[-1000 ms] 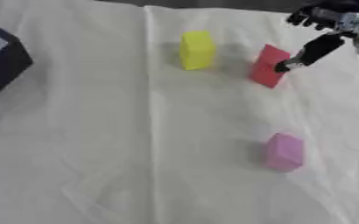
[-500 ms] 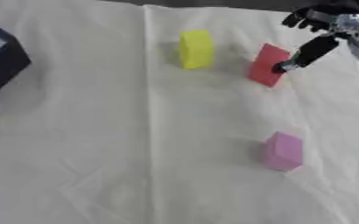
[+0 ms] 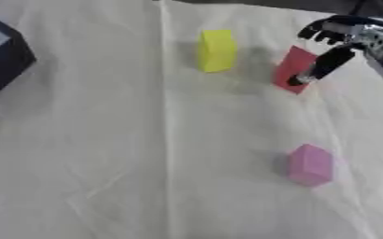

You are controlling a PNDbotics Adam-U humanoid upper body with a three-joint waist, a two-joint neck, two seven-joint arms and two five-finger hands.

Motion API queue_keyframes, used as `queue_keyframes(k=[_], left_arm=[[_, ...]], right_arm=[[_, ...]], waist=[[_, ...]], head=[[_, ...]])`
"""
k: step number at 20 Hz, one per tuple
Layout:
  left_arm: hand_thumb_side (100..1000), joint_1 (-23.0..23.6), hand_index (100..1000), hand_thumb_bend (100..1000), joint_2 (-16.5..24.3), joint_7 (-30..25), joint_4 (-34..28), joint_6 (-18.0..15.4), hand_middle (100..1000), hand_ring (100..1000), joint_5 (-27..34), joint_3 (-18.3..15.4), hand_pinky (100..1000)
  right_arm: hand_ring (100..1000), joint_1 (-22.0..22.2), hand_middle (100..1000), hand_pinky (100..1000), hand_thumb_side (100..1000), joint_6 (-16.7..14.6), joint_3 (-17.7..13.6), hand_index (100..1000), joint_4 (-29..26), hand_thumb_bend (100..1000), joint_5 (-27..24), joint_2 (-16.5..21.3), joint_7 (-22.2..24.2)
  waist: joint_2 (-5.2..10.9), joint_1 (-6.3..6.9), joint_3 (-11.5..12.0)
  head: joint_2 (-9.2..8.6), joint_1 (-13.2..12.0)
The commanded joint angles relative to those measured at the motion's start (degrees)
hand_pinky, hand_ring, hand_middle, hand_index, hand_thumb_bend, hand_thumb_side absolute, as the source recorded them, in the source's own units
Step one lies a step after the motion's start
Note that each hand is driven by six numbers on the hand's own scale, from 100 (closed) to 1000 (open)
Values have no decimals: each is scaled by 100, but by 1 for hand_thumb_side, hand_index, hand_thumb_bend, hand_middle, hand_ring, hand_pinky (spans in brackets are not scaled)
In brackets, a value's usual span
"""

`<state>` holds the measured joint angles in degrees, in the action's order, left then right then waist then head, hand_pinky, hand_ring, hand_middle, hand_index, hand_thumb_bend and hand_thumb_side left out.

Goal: Pick up the objects with one hand, pass them to the other hand, and then place them into the box on the other side of the table.

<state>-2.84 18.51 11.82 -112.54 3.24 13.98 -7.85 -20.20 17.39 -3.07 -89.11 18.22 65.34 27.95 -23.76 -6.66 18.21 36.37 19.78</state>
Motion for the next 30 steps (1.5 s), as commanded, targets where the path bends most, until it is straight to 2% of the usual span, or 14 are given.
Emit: queue_keyframes(k=[1,10,15,30], left_arm=[[389,-35,754,834,96,-27,-113,-9,822,720,-48,7,868],[390,-40,755,831,85,-45,-122,-4,823,721,-66,17,869],[390,-34,755,829,80,-59,-119,0,823,721,-74,23,870],[392,-32,755,824,54,-96,-105,8,824,723,-83,41,873]], right_arm=[[931,-65,898,910,262,-6,-66,919,63,674,86,155,18],[930,-70,904,910,268,35,-98,920,226,668,254,116,80],[930,-65,871,909,272,58,-118,921,320,663,304,109,150],[925,-52,864,906,283,168,-155,914,460,609,303,82,83]], waist=[[73,15,19],[18,6,49],[4,11,40],[-34,9,38]], head=[[-84,26],[-98,77],[-98,88],[-132,85]])
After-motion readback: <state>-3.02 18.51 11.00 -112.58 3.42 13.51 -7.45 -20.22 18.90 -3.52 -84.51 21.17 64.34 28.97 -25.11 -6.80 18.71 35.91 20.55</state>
